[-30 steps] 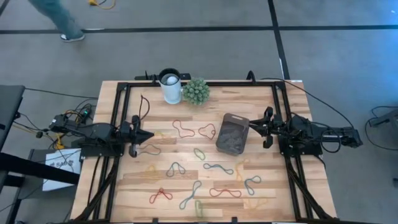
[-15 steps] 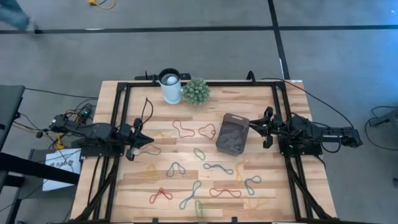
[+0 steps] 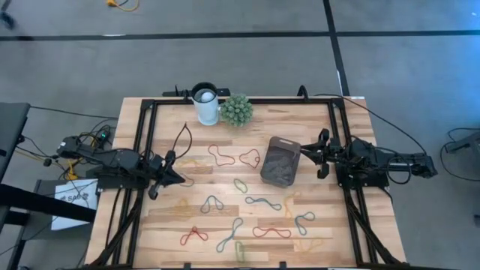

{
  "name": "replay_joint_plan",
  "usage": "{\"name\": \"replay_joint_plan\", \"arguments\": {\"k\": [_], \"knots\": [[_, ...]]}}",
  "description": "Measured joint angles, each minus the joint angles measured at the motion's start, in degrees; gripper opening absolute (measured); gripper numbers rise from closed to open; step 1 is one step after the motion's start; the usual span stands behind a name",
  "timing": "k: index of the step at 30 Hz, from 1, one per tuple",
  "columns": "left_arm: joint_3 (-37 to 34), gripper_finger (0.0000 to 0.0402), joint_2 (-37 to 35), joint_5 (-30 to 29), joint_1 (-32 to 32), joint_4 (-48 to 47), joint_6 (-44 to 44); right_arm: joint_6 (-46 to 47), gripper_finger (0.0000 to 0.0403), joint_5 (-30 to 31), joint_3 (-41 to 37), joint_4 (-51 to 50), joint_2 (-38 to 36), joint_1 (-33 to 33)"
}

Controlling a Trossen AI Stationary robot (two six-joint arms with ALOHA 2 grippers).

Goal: Pick and place items into bin
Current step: Put the blue rubber band into the black bin

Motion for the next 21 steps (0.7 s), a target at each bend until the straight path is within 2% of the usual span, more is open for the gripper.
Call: {"name": "replay_joint_plan", "arguments": {"k": [3, 9, 13, 18, 21], "knots": [[0.00, 0.0000, 0.54, -3.04, 0.06, 0.71, -3.48, 0.01, 0.0070, 0.00, 0.01, 0.00, 0.00, 0.00], [0.00, 0.0007, 0.51, -7.47, 0.00, 1.59, -3.50, -0.01, 0.0070, 0.02, -0.01, 0.00, -0.02, 0.00], [0.00, 0.0036, 0.51, -8.78, 0.02, 1.89, -0.09, 0.01, 0.0070, 0.01, 0.01, 0.00, -0.02, -0.02], [0.00, 0.0086, 0.53, -15.26, 0.02, 2.32, -0.39, -0.01, 0.0070, 0.00, 0.01, 0.00, -0.01, 0.00], [0.00, 0.0109, 0.53, -17.16, 0.04, 2.46, -0.43, 0.01, 0.0070, 0.00, 0.00, 0.00, -0.02, -0.01]]}}
